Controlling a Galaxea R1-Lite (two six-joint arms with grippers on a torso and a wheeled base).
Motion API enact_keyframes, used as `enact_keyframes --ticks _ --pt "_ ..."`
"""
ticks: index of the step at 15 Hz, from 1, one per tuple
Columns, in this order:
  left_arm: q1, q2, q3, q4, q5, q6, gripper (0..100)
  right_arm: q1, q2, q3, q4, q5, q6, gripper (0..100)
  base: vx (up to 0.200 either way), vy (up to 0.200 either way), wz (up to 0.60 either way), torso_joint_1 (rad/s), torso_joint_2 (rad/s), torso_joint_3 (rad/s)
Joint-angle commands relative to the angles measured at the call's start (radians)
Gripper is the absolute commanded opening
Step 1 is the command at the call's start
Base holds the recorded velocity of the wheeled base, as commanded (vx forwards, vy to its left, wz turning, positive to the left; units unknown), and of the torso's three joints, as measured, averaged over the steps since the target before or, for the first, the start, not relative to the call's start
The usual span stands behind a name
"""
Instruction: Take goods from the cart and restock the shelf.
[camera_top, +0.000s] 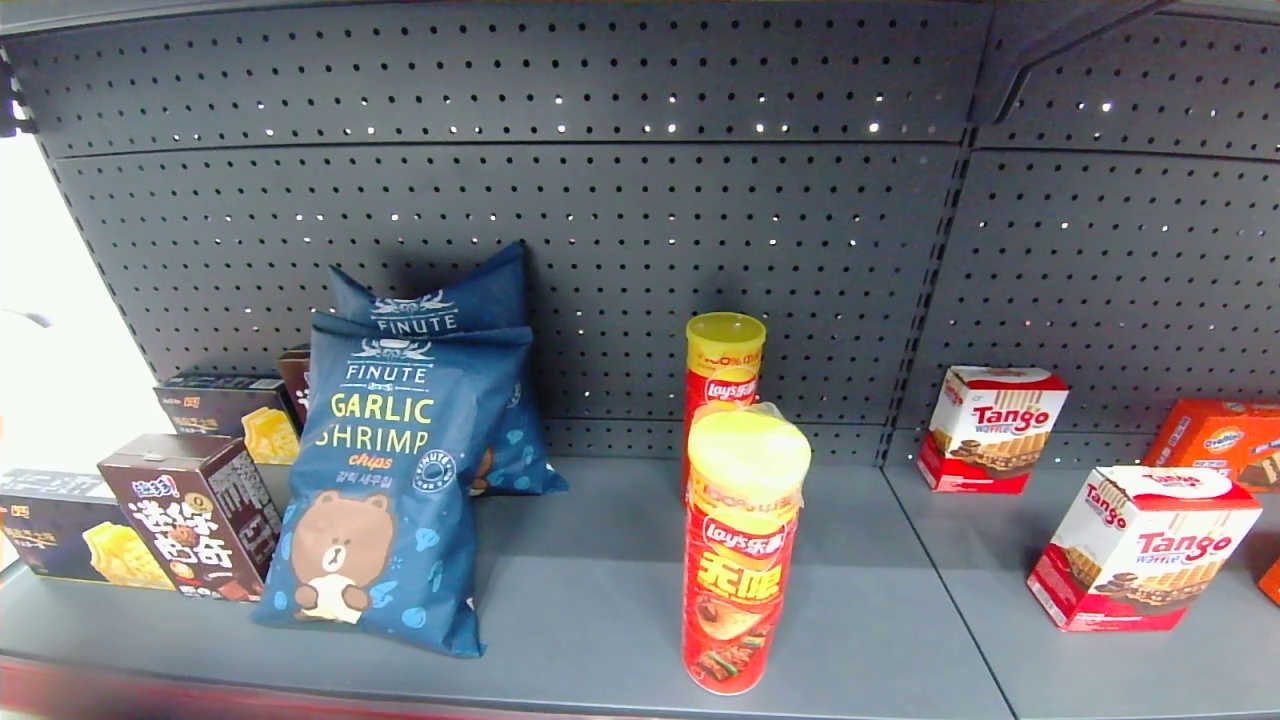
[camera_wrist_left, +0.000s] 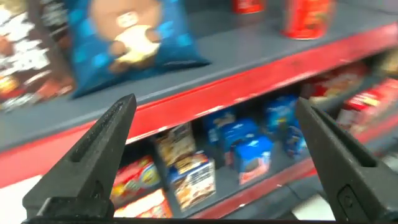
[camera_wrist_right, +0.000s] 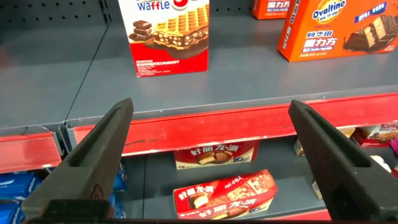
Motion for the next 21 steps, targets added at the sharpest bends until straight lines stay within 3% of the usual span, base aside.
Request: enact_keyframes --ticks 1,2,3,5,6,7,9,11,14,15,16,17,21 --pt "0.171 -0.009 0.002 -0.003 -0.083 -0.002 100 -0.001 0.006 0.0 0.0 0.0 0.0 100 0.0 0.0 0.0 0.0 0.0 0.0" --pt "0.166 -0.04 0.006 -0.011 -0.074 0.004 100 -0.001 0.005 0.0 0.0 0.0 0.0 100 0.0 0.0 0.0 0.0 0.0 0.0" --pt "0.16 -0.052 0.003 -0.008 0.015 0.007 100 -0.001 0.005 0.0 0.0 0.0 0.0 100 0.0 0.0 0.0 0.0 0.0 0.0" --pt "0.152 -0.07 0.008 -0.011 0.127 0.053 100 -0.001 0.006 0.0 0.0 0.0 0.0 100 0.0 0.0 0.0 0.0 0.0 0.0" --pt "0.152 -0.07 0.011 -0.013 0.245 0.052 100 -0.001 0.005 0.0 0.0 0.0 0.0 100 0.0 0.0 0.0 0.0 0.0 0.0" --pt "0.154 -0.07 0.014 -0.017 0.299 0.044 100 -0.001 0.005 0.0 0.0 0.0 0.0 100 0.0 0.0 0.0 0.0 0.0 0.0" --pt "0.154 -0.07 0.017 -0.028 0.259 0.036 100 -0.001 0.005 0.0 0.0 0.0 0.0 100 0.0 0.0 0.0 0.0 0.0 0.0" --pt "0.152 -0.07 0.058 -0.06 0.121 0.035 100 -0.001 0.005 0.0 0.0 0.0 0.0 100 0.0 0.0 0.0 0.0 0.0 0.0" --pt "0.152 -0.07 0.062 -0.073 0.119 0.033 100 0.001 0.005 0.0 0.0 0.0 0.0 100 0.0 0.0 0.0 0.0 0.0 0.0" --pt "0.152 -0.07 0.063 -0.076 0.144 -0.011 100 -0.001 0.005 0.0 0.0 0.0 0.0 100 0.0 0.0 0.0 0.0 0.0 0.0" --pt "0.152 -0.07 0.063 -0.076 0.144 -0.011 100 -0.001 0.005 0.0 0.0 0.0 0.0 100 0.0 0.0 0.0 0.0 0.0 0.0" --pt "0.152 -0.07 0.066 -0.094 0.228 -0.048 100 -0.001 0.005 0.0 0.0 0.0 0.0 100 0.0 0.0 0.0 0.0 0.0 0.0" --pt "0.152 -0.07 0.068 -0.094 0.223 -0.047 100 -0.001 0.005 0.0 0.0 0.0 0.0 100 0.0 0.0 0.0 0.0 0.0 0.0"
